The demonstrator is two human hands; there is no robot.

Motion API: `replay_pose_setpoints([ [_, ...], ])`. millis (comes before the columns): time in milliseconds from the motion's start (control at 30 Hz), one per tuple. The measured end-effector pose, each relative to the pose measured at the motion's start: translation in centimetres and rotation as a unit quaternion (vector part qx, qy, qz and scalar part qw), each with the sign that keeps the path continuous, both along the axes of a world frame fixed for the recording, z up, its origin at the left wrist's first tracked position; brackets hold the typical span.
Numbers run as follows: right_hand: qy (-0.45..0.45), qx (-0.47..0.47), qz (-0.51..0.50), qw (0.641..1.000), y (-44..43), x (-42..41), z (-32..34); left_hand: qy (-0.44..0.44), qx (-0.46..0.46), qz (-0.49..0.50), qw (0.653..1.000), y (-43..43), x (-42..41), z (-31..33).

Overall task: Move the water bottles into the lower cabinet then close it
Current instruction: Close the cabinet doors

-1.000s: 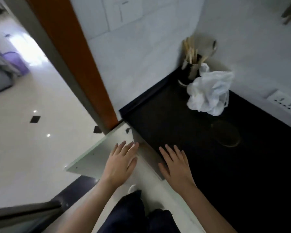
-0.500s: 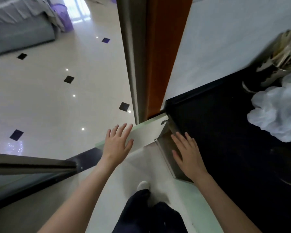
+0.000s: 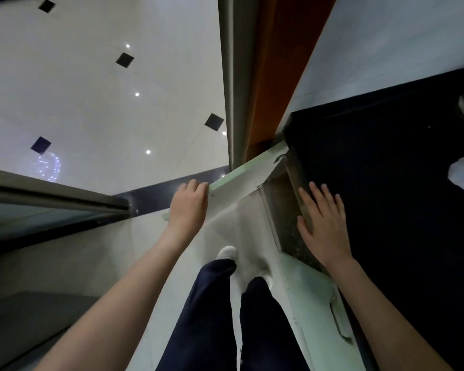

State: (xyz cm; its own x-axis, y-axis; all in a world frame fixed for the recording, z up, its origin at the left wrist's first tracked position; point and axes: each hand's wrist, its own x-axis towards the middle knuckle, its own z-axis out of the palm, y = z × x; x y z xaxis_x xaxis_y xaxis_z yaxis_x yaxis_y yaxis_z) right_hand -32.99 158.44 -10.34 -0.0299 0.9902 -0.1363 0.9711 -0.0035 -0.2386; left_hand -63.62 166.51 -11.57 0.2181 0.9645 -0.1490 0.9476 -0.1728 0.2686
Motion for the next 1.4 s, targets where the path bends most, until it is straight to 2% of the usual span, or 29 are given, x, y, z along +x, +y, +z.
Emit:
replay_pose_setpoints([
  [100,0.036,-0.01,0.014,0.999,-0.2,0.5,0.1,-0.079,-0.029,0.043,0.995,-3.6,1.7,-0.2],
  [233,0.057,-0.001,0.054,0.997,-1.4,2.3,0.7,-0.168,-0.126,0.109,0.972,-7.5,5.8,0.1],
  [333,0.062,0.002,0.042,0.997,-3.9,4.3,1.0,-0.243,-0.18,0.167,0.938,-8.9,8.3,0.4],
  [467,0.069,0.0,0.045,0.997,-7.1,6.5,0.7,-0.321,-0.293,0.162,0.886,-10.7,10.4,0.2],
  [533,0.072,0.009,0.057,0.996,-7.6,7.0,0.4,-0.381,-0.335,0.161,0.846,-12.0,11.9,0.0],
  [600,0.075,0.02,0.059,0.995,-7.7,7.2,0.2,-0.435,-0.351,0.177,0.81,-13.1,13.6,-0.4],
  [733,0.064,0.023,0.058,0.996,-7.7,7.2,0.0,-0.484,-0.34,0.186,0.785,-14.3,16.5,-1.3],
  [1100,0.06,0.032,0.064,0.996,-7.8,7.3,-0.2,-0.522,-0.328,0.181,0.766,-14.7,21.4,-2.5],
  [1400,0.05,0.033,0.061,0.996,-7.8,7.2,-0.1,-0.506,-0.322,0.167,0.783,-14.4,22.4,-3.0],
])
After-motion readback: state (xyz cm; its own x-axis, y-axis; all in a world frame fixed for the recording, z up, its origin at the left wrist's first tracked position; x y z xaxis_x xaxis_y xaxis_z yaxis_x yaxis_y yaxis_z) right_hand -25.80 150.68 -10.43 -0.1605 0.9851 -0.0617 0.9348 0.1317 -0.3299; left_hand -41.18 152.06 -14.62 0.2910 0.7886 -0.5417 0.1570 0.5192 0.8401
